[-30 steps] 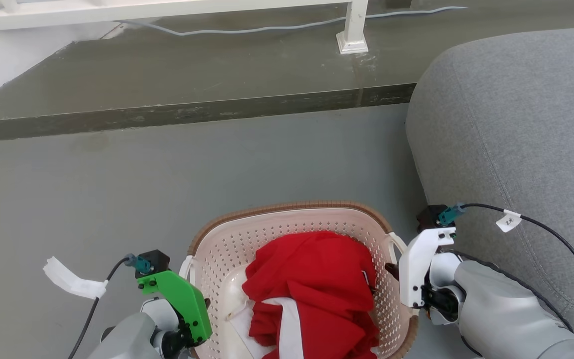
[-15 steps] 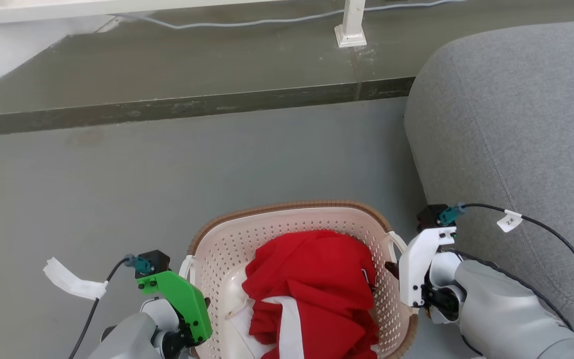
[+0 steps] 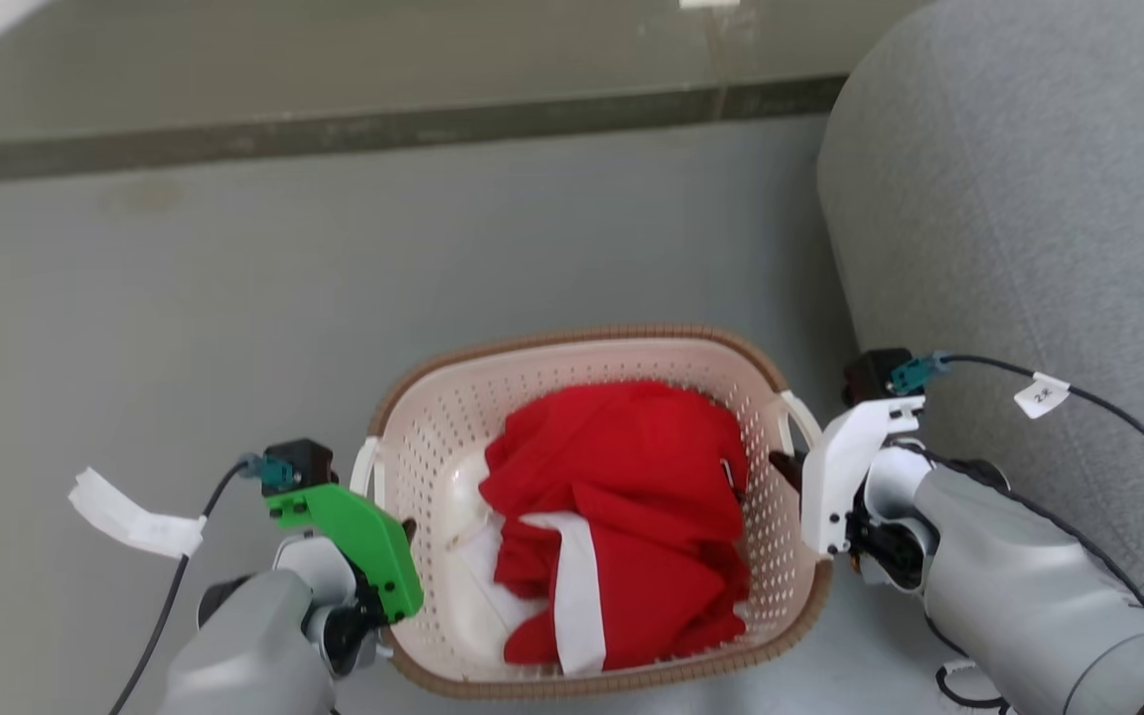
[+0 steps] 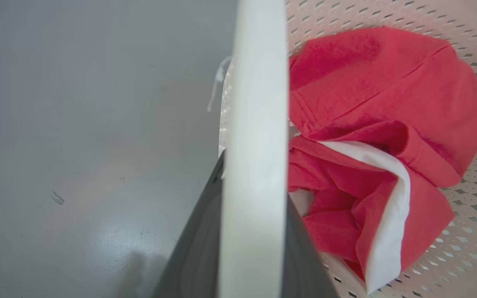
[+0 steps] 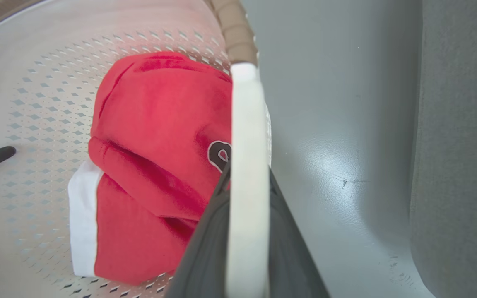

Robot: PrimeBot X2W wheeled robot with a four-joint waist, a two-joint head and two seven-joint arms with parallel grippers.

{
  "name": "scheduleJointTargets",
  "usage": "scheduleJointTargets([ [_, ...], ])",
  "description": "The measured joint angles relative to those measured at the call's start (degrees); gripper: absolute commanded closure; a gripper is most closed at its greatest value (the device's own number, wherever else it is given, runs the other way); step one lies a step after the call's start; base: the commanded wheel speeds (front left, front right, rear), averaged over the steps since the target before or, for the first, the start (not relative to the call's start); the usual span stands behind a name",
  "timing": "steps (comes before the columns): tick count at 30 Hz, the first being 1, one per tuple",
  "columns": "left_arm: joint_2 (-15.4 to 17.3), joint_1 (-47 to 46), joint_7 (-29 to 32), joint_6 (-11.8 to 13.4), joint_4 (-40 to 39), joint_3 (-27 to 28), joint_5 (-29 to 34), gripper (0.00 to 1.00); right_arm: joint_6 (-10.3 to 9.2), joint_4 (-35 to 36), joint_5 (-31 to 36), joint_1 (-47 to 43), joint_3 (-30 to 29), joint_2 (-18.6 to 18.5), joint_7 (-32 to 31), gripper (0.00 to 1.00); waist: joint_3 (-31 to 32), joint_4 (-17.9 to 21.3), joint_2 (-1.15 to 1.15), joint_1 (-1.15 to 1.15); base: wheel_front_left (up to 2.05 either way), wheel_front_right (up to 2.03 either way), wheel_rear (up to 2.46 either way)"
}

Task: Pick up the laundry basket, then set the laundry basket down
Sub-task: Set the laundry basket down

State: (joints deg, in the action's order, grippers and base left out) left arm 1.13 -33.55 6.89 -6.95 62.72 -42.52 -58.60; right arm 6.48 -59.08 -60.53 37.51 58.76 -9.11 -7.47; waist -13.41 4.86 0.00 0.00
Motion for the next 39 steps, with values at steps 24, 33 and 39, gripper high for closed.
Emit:
scheduleJointTargets([
  [24, -0.1, -9.3, -10.2, 0.0, 0.1, -0.1, 3.4, 1.0, 0.02, 1.6, 0.0, 7.2, -0.9, -1.6, 10.0, 1.0, -17.9, -0.8, 0.0, 0.0, 0.0, 0.0, 0.0],
  [33, -0.1, -12.0, -13.2, 0.0, 0.6, -0.5, 3.9, 1.0, 0.03, 1.8, 0.0, 9.0, -0.9, -1.8, 13.1, 1.0, -25.3, -1.2, 0.0, 0.01, 0.0, 0.0, 0.0],
  [39, -0.2, -13.3, -14.7, 0.0, 1.3, -0.8, 4.0, 1.0, 0.04, 1.8, -0.1, 9.6, -0.9, -1.7, 15.1, 1.0, -29.0, -1.3, 0.0, 0.01, 0.0, 0.0, 0.0],
])
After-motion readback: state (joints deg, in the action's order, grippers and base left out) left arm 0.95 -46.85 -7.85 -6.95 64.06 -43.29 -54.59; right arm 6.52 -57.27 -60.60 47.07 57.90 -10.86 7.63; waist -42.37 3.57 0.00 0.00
